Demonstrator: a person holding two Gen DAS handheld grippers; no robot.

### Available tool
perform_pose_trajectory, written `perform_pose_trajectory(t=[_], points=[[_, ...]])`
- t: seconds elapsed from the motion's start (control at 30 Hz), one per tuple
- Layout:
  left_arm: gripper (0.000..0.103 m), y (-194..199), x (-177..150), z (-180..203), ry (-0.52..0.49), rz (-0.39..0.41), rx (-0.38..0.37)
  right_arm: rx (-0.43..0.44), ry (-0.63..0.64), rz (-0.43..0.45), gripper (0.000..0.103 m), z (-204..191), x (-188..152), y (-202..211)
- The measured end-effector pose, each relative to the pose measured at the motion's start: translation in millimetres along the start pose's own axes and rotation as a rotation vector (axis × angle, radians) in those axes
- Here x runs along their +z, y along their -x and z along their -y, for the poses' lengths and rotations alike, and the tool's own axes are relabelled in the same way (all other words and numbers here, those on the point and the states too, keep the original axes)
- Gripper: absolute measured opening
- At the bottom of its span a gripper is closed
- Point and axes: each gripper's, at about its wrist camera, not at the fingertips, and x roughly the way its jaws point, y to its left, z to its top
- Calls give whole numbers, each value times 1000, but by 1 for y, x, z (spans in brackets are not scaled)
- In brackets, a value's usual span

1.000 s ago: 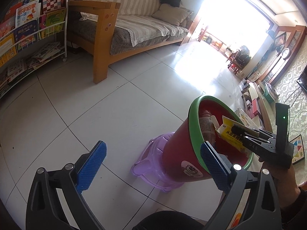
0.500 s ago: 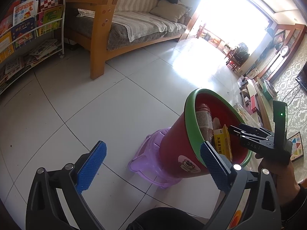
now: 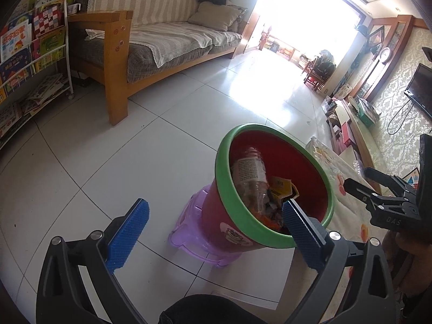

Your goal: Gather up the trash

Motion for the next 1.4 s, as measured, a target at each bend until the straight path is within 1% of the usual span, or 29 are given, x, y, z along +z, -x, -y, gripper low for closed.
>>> perform_pose_trajectory(t=[0.07, 0.17, 0.3, 0.37, 0.47, 0.57, 0.7, 0.77, 0.93, 1.07, 1.2, 1.3, 1.4], points=[[95, 2, 2, 16, -29, 2, -10, -9, -9, 30, 98, 7, -3, 20], [95, 8, 4, 46, -85, 12, -27, -27, -35, 74, 98, 21, -8, 51], [95, 18, 3, 92, -174, 31, -42, -74, -116, 132, 98, 50, -22, 93], [95, 24, 0, 118, -217, 46, -47, -94, -166, 152, 98, 67, -35, 111], [95, 31, -7, 151, -264, 75, -59, -149, -222, 180, 98, 87, -56, 136], [95, 40, -17, 182, -310, 108, -58, -192, -250, 199, 98, 101, -79, 159], [95, 59, -32, 216, -362, 173, -54, -242, -271, 220, 98, 117, -106, 185], [95, 68, -38, 226, -377, 189, -69, -254, -293, 237, 98, 125, -120, 200], [95, 96, -57, 257, -470, 241, -82, -296, -348, 270, 98, 134, -149, 231], [95, 123, -70, 278, -507, 282, -129, -331, -384, 302, 98, 138, -168, 257], [95, 143, -79, 293, -546, 306, -158, -354, -415, 330, 98, 139, -175, 277], [95, 151, -82, 297, -548, 307, -165, -371, -425, 358, 98, 137, -178, 290], [95, 153, -84, 294, -535, 299, -157, -395, -413, 375, 98, 134, -180, 298]])
